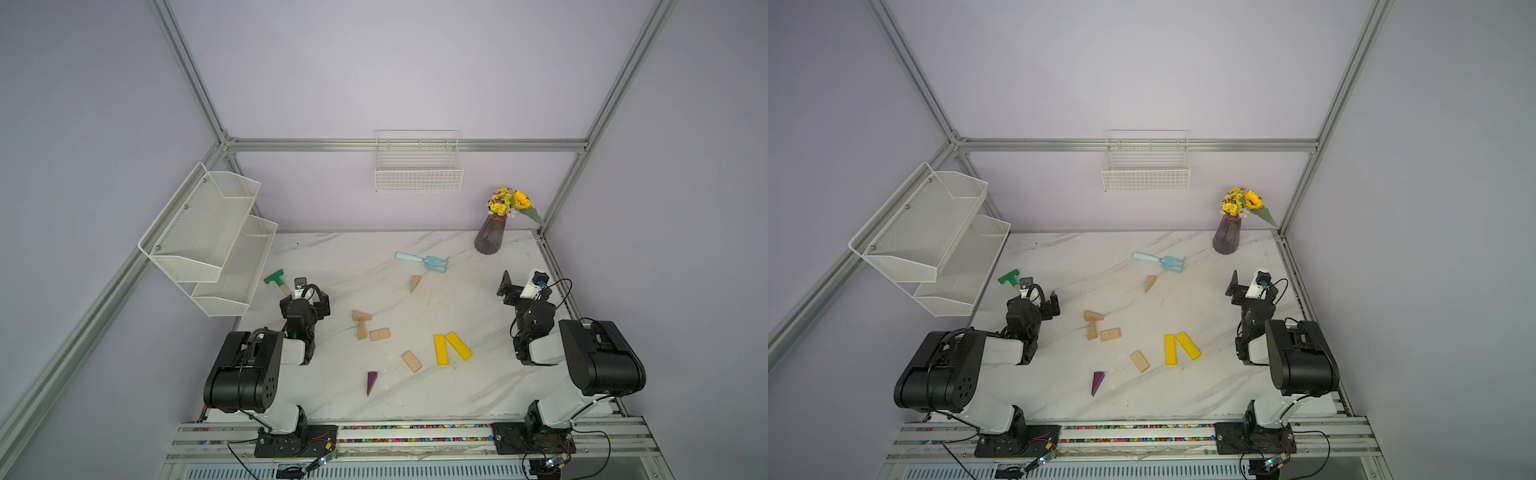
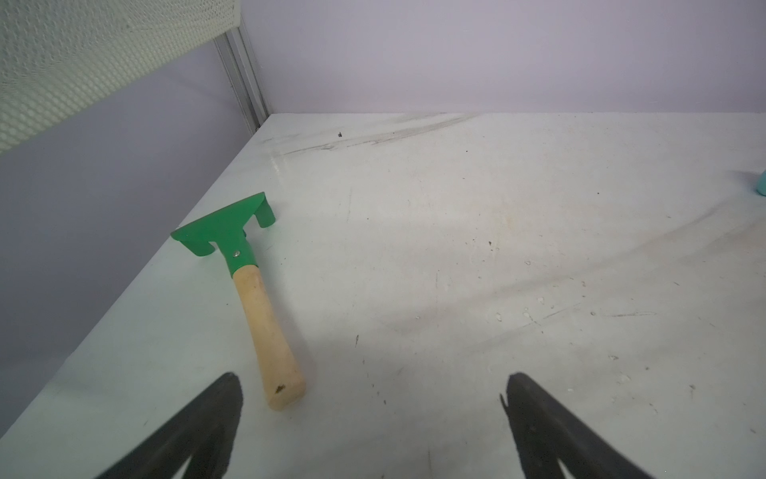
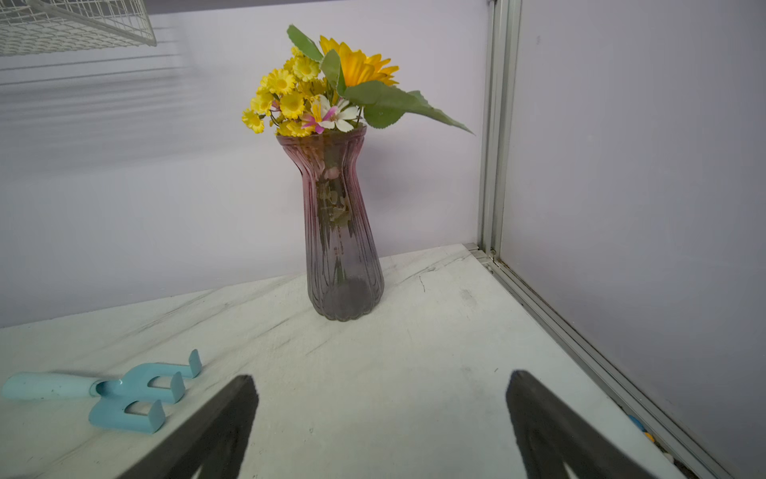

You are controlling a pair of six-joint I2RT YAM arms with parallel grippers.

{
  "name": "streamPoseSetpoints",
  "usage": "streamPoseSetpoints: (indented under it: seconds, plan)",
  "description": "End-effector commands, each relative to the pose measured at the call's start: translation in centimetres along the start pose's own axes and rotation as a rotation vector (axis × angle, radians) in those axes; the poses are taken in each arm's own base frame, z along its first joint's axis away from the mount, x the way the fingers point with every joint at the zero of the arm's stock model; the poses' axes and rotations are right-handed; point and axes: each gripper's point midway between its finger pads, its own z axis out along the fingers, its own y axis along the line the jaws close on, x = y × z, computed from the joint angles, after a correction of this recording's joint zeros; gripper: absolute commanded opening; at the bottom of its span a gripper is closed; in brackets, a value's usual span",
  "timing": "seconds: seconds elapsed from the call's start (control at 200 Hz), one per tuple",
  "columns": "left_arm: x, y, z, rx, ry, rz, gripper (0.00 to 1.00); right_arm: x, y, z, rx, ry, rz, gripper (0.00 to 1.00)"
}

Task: Assemble a small pinwheel with building blocks
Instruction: Move the building block to the center of the board.

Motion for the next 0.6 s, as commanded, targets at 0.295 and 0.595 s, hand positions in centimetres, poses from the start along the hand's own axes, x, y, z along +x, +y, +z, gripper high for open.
streamPoseSetpoints:
  seconds: [0.295, 0.595]
  plan:
    - [-1.81, 0.24, -0.15, -0.004, -0.074, -0.007, 1.0, -0.72, -0.08, -0.04, 0.0, -0.027, 0.0, 0.97]
    - [-1.74, 0.24, 0.01, -0.004, -0.073, -0.007, 1.0, -0.43, -0.16, 0.21, -0.007, -0.014, 0.009, 0.97]
